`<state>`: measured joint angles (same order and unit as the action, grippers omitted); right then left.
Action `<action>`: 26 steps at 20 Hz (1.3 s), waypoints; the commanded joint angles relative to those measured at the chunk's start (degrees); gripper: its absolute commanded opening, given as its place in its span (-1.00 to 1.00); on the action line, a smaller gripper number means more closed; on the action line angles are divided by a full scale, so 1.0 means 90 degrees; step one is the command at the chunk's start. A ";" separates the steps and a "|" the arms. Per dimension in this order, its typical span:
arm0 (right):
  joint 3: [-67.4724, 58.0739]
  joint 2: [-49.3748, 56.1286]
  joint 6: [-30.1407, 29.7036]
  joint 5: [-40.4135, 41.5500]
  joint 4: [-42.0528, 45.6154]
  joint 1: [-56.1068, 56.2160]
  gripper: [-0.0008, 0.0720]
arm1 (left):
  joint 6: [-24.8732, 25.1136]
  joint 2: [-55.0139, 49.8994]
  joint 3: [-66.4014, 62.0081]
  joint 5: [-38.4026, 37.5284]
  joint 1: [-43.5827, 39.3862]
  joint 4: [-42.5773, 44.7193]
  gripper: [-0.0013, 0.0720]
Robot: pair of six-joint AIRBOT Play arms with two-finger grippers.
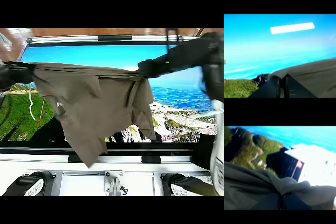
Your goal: Fold the shirts.
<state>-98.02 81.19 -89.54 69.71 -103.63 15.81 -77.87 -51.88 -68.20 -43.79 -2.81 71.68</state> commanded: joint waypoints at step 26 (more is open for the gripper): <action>0.3439 -0.0845 -0.0719 0.2569 -0.1263 -0.3296 0.53 | -0.0058 -0.2654 0.2506 -0.2509 0.1666 -0.1642 0.48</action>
<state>-73.36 75.79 -94.41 91.64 -112.18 -11.88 -81.03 -75.68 -49.80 -71.31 11.94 59.37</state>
